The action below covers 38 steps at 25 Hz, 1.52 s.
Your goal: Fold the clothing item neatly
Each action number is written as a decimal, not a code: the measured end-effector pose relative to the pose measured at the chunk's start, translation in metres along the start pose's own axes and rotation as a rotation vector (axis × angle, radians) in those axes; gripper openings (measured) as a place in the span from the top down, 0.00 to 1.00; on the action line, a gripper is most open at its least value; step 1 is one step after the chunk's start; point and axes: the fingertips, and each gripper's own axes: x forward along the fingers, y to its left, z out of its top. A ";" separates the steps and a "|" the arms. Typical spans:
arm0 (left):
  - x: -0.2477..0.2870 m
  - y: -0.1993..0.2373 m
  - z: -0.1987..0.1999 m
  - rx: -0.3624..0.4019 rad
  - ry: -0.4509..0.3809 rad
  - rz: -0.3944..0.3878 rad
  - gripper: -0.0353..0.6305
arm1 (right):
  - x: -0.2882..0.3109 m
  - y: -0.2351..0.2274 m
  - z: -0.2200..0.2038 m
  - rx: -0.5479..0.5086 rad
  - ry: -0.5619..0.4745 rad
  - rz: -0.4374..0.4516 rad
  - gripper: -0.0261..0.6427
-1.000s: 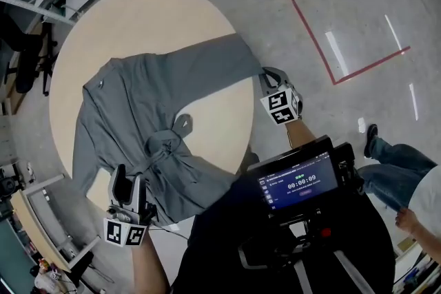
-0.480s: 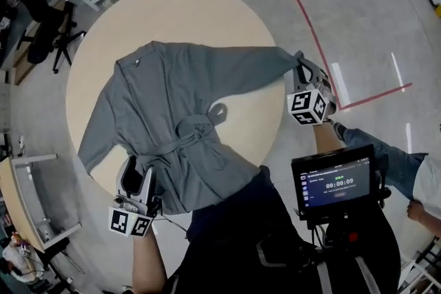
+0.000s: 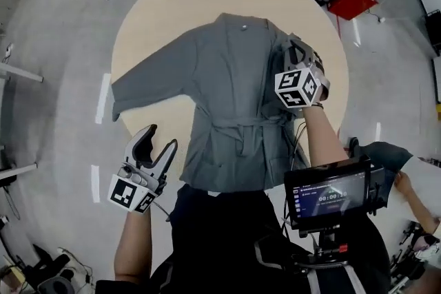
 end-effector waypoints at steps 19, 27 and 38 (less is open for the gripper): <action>-0.112 0.125 -0.033 -0.189 0.001 0.170 0.58 | 0.025 0.290 0.195 -0.413 -0.115 0.398 0.73; -0.120 0.169 -0.061 -0.283 -0.006 0.266 0.58 | 0.027 0.287 0.197 -0.209 -0.080 0.455 0.73; -0.148 0.178 -0.072 -0.329 0.010 0.316 0.58 | 0.045 0.320 0.202 0.320 0.151 0.701 0.73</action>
